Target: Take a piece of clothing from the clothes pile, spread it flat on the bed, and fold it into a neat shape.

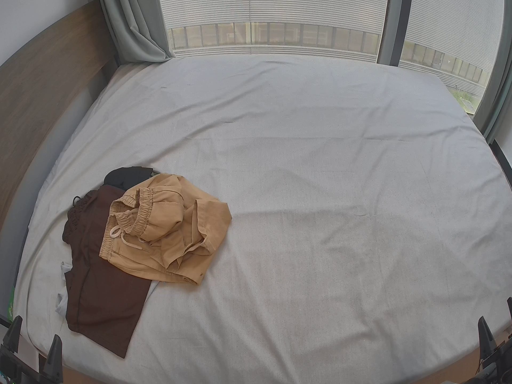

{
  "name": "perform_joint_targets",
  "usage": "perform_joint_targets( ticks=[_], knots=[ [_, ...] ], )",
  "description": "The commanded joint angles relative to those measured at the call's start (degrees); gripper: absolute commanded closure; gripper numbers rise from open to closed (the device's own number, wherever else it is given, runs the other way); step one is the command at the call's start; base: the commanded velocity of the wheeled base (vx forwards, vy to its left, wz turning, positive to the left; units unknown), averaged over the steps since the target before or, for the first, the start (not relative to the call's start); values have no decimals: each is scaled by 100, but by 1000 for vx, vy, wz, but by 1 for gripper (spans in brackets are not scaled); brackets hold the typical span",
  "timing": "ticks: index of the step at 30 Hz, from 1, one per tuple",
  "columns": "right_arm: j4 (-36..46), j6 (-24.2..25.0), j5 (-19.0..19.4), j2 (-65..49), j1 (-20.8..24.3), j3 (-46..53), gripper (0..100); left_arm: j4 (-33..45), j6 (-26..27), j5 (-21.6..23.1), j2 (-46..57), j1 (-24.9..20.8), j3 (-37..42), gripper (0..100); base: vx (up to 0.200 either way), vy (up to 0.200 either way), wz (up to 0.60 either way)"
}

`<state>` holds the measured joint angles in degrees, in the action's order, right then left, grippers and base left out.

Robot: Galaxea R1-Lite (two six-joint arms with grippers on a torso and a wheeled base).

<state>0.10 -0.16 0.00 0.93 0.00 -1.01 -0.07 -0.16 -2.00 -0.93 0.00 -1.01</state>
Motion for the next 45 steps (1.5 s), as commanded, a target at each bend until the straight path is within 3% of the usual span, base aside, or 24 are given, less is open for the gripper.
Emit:
perform_joint_targets(
  ticks=[1,35,40,45],
  knots=[
    [-1,-2,0,-49,0,92,0,-1,-2,-2,93,0,101,0,0,0,0],
    [-1,7,9,-40,-18,92,0,-63,-11,-29,93,9,101,0,0,0,0],
    [-1,-2,9,-40,-18,101,0,69,-98,-2,-443,9,-1411,0,0,0,0],
    [-1,7,9,-49,-9,92,0,95,-98,33,-523,0,-1147,0,0,0,0]
  ],
)
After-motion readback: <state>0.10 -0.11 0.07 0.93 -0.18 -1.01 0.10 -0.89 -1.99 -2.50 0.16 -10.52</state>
